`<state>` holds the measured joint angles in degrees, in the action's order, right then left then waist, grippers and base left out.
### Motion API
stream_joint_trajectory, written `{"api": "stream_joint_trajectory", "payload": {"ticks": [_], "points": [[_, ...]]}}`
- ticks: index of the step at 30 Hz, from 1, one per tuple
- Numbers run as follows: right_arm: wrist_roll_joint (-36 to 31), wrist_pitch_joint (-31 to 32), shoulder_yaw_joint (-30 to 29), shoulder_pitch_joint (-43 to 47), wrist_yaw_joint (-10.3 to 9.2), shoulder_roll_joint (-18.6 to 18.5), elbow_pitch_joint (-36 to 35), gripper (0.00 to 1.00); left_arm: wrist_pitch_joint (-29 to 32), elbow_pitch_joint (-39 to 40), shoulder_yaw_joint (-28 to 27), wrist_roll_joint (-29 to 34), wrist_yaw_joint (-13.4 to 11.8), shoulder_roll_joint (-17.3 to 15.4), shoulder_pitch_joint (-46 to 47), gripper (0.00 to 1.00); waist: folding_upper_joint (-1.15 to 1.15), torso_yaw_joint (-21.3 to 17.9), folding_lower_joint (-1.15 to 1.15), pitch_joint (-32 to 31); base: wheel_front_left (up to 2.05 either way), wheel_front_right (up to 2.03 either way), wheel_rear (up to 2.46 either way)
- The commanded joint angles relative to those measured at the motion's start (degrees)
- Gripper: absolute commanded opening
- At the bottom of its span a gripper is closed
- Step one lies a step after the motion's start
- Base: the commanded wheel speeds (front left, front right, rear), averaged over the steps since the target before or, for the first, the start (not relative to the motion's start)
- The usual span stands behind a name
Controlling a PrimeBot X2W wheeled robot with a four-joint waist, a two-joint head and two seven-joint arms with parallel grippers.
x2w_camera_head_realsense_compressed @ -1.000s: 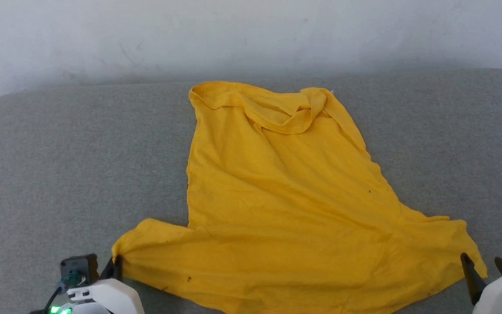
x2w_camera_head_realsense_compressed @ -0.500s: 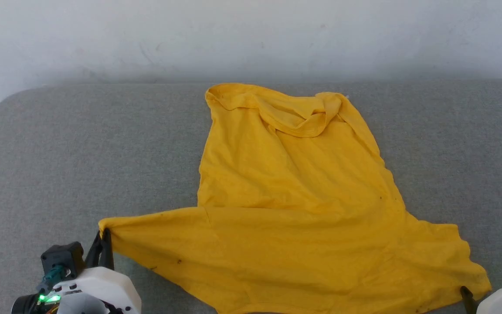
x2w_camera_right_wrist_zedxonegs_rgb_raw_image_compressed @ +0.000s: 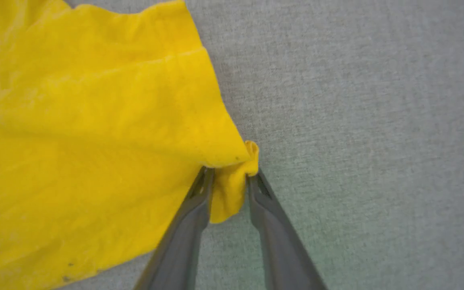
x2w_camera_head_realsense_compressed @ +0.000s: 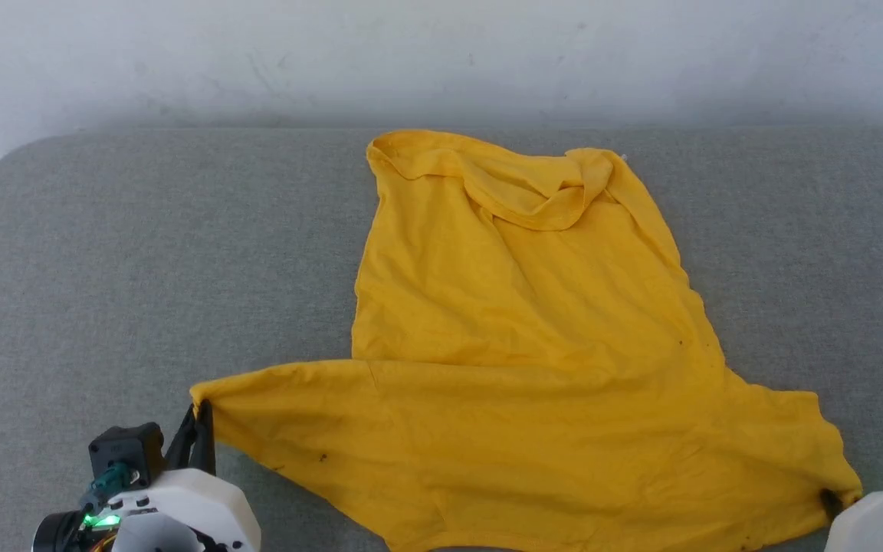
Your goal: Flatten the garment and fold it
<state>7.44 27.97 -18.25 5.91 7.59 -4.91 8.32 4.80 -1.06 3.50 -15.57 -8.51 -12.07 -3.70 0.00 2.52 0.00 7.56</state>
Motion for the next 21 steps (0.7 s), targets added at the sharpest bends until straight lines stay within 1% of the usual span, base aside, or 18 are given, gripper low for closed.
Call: {"api": "stream_joint_trajectory", "payload": {"ticks": [1, 3, 5, 6, 7, 9, 13, 16, 18, 21], "points": [[0.37, -0.05, 0.84, -0.07, -0.10, 0.41, 1.59, 0.00, 0.25, 0.31, 0.09, -0.09, 0.54, -0.39, -0.43, 0.00, 0.00, -0.10, 0.00, -0.27, 0.00, 0.00, 0.00], [0.86, -0.93, 1.17, -0.25, -0.10, 0.07, 1.08, 0.00, 0.43, 0.73, 0.33, -0.72, 1.26, -0.51, -0.57, 0.00, 0.00, -0.30, 0.00, -0.86, 0.00, 0.00, 0.00], [1.86, -2.00, 1.08, -0.46, -0.10, -0.09, -0.51, 0.00, 0.01, 1.65, 0.30, -3.68, 3.36, 0.28, -0.52, 0.00, 0.00, -0.41, 0.00, -1.67, 0.00, 0.00, 0.00], [2.80, -2.55, 0.70, -0.61, -0.10, 0.01, -1.73, 0.00, -0.27, 1.98, -0.40, -4.94, 3.66, 0.52, -0.47, 0.00, 0.00, -0.46, 0.00, -2.25, 0.00, 0.00, 0.00], [3.87, -2.71, 0.70, -0.70, -0.10, 0.11, -3.27, 0.00, -0.62, 2.42, -0.78, -4.97, 3.96, -0.12, -0.39, 0.00, 0.00, -0.60, 0.00, -2.73, 0.00, 0.00, 0.00], [5.81, -2.13, 1.31, -0.70, -0.10, 0.10, -7.26, 0.00, -0.94, 3.53, -1.44, -5.11, 4.17, -0.98, -0.22, 0.00, 0.00, -0.93, 0.00, -3.82, 0.00, 0.00, 0.00], [9.53, -0.09, 2.27, -1.91, -0.10, -1.63, -17.33, 0.00, 0.53, 7.73, -1.97, -7.49, 5.68, -1.71, 0.57, 0.00, 0.00, -1.61, 0.00, -5.81, 0.00, 0.00, 0.00], [12.26, 1.97, 2.24, -4.37, -0.10, -3.81, -23.65, 0.00, 1.58, 12.09, -3.04, -7.91, 5.77, -3.11, 1.99, 0.00, 0.00, -2.05, 0.00, -7.04, 0.00, 0.00, 0.00], [15.06, 3.06, 1.63, -7.18, -0.10, -4.52, -26.64, 0.00, 2.34, 15.23, -3.96, -8.30, 5.61, -3.94, 3.38, 0.00, 0.00, -2.27, 0.00, -7.73, 0.00, 0.00, 0.00], [17.25, 4.08, 1.80, -11.10, -0.10, -7.66, -30.11, 0.00, 2.59, 20.19, -5.38, -8.75, 5.63, -5.17, 6.67, 0.00, 0.00, -2.21, 0.00, -8.28, 0.00, 0.00, 0.00]]}}
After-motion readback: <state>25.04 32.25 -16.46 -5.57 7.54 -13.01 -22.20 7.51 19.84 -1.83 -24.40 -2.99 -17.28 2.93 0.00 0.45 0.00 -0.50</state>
